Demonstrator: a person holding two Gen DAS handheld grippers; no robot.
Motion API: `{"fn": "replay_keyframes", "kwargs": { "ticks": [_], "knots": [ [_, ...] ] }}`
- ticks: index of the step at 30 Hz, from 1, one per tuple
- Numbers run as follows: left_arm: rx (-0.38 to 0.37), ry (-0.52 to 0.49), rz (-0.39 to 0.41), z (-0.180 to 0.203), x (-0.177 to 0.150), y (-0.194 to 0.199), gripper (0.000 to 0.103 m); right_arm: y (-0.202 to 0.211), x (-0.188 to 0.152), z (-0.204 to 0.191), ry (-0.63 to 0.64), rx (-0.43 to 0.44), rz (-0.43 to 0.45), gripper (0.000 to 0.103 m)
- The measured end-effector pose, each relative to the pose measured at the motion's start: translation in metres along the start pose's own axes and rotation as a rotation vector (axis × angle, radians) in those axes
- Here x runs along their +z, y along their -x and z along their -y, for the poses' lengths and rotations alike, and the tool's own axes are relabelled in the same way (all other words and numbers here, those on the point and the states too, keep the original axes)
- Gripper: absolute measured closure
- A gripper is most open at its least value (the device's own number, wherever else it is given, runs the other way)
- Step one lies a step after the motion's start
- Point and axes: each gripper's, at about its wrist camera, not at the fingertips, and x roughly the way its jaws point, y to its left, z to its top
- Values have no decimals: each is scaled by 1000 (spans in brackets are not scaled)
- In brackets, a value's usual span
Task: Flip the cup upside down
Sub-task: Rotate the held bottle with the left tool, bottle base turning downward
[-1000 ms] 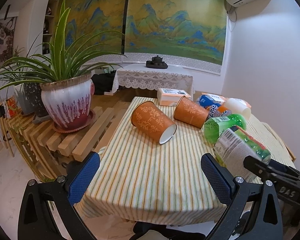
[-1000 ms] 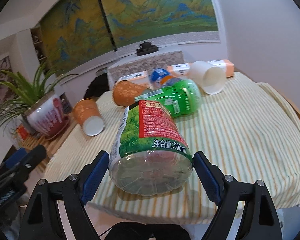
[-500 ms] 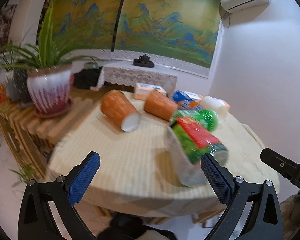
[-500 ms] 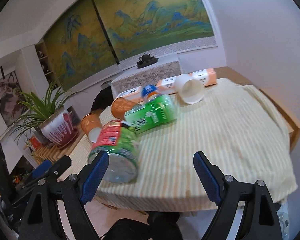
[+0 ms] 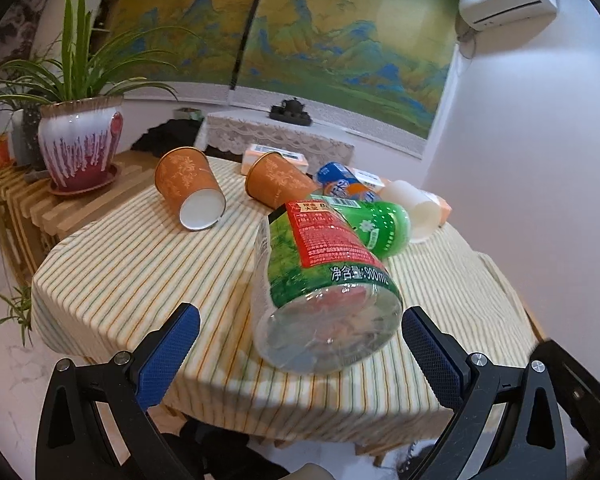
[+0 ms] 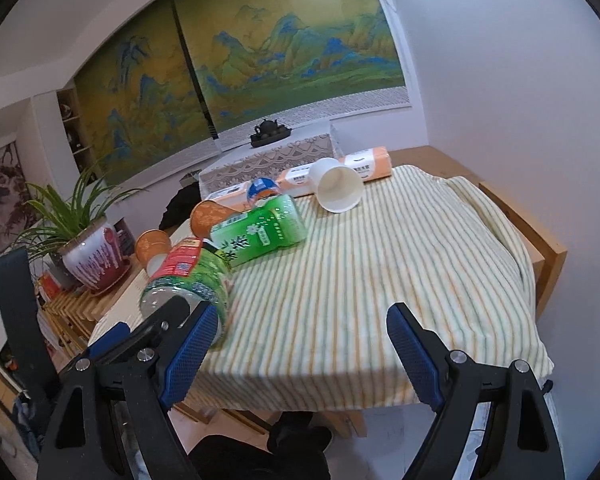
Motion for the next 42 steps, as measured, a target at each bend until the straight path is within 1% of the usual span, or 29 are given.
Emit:
{"fn": "replay_keyframes", "kwargs": {
  "ticks": [2,4,9,11,15,18,20,22,25,27,28,29,35,38,42],
  "knots": [
    [32,-2,14,6,0,-7,1,0,-1,3,-9,-1,0,19],
    [47,-5,21,9,2,-11,1,0,-1,8,-17,-5,2,19],
    [46,-19,36,15,-2,-13,1,-3,-3,14,-24,-5,-5,19],
    [36,-22,18,16,-2,-17,1,-7,-2,15,-18,18,-13,19],
    [64,-42,23,29,-1,-22,1,-17,7,15,-18,44,-17,19],
    [124,-31,25,34,-1,-37,1,-20,12,15,-21,50,-8,19],
    [134,-10,5,31,-1,-46,1,-21,13,15,-25,54,-7,19],
    [138,24,6,25,-1,-51,1,-21,12,16,-20,43,-3,19],
    [127,36,19,19,-1,-51,2,-23,10,21,-25,30,-8,19],
    [121,29,31,19,0,-49,6,-26,10,25,-31,23,-12,19],
    [118,20,35,19,1,-48,11,-27,10,27,-35,20,-14,19],
    [117,12,33,19,1,-48,12,-28,10,29,-40,16,-14,19],
    [74,-6,11,13,3,-45,12,-27,12,32,-55,7,-6,19],
    [50,-38,-10,12,6,-40,12,-27,12,31,-56,2,-5,19],
    [-1,-80,-57,9,12,-31,12,-27,12,31,-62,4,-6,19]
  ]
}}
